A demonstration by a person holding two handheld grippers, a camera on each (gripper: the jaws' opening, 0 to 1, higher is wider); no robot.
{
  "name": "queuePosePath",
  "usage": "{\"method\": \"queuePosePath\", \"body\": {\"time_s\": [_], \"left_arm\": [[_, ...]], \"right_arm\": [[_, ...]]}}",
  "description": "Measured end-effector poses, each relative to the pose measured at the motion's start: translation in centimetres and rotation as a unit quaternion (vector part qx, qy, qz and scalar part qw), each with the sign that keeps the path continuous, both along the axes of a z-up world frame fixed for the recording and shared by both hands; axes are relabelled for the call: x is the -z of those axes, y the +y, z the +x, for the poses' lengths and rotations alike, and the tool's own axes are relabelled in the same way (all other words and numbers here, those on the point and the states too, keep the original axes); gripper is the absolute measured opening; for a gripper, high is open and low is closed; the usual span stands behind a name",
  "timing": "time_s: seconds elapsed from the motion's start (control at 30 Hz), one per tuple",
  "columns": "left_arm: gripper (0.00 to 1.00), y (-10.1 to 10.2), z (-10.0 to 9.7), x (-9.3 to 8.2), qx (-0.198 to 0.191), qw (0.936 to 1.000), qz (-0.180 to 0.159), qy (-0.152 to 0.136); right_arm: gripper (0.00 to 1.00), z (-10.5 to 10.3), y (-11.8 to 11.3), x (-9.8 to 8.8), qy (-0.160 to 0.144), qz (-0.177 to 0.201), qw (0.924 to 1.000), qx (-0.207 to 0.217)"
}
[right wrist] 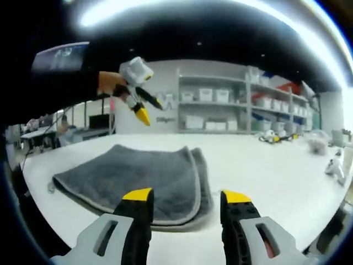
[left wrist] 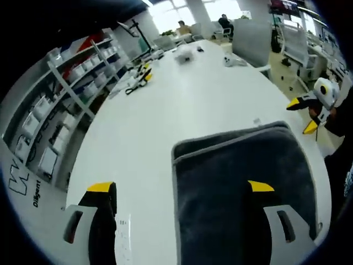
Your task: Open the folded towel by lifting each exposed corner and separating the folded layers until the towel lies flat within the target outline without major curled edges
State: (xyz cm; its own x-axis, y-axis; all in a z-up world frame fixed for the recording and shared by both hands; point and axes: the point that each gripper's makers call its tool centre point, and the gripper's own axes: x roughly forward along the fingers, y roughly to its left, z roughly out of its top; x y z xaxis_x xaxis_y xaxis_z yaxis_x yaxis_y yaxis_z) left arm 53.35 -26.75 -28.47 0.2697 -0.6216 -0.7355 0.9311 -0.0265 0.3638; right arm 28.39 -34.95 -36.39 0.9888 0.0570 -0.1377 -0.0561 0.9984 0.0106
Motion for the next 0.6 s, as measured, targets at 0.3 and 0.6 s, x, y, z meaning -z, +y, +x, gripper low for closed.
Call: {"method": "queuePosePath", "body": {"time_s": [0.3, 0.6], "left_arm": [[0.89, -1.8, 1.5, 1.6, 0.106, 0.9883, 0.069, -0.085], [0.85, -4.7, 2.4, 3.0, 0.083, 0.9947, 0.054, -0.030]], "right_arm": [[0.40, 0.6, 0.4, 0.0, -0.003, 0.016, 0.9999, -0.006], [0.37, 0.5, -0.4, 0.5, -0.001, 0.033, 0.9995, -0.001]]}}
